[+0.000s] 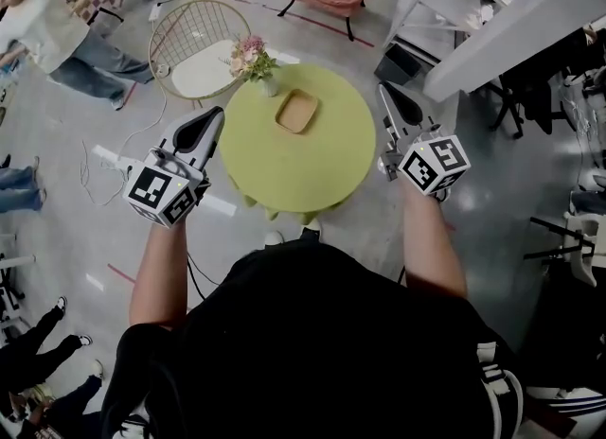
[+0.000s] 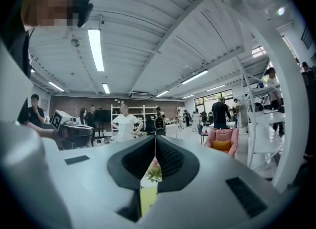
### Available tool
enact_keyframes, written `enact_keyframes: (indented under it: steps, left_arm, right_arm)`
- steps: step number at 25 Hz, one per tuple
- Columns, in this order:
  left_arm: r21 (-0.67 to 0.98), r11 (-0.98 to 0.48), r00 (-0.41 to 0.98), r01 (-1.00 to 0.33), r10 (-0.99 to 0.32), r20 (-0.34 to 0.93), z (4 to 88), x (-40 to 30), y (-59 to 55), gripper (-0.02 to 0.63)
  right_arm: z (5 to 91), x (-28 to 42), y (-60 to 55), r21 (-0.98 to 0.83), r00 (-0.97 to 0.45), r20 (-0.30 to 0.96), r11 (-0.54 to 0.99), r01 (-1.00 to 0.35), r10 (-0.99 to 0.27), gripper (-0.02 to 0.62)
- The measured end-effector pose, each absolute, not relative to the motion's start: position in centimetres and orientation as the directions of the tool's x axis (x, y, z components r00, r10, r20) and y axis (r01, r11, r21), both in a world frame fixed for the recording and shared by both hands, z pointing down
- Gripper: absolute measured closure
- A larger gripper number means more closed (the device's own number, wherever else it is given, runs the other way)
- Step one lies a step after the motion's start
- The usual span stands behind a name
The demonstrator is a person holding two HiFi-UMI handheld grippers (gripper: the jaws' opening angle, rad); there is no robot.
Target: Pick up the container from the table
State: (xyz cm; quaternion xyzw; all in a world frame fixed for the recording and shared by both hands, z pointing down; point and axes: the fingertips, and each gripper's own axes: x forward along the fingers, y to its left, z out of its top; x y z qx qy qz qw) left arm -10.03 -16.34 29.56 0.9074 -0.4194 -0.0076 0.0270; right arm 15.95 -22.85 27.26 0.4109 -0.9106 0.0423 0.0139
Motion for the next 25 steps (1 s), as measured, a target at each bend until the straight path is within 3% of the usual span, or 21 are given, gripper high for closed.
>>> enact_keyframes:
  steps: [25]
  left_arm:
    - [0.093, -0.594, 0.601, -0.799, -0.795, 0.079, 33.8, -9.7, -19.9, 0.591]
  right_arm:
    - [33.8, 14.4, -29.0, -0.135, -0.713, 0.147, 0.7, -0.701, -0.685, 0.584]
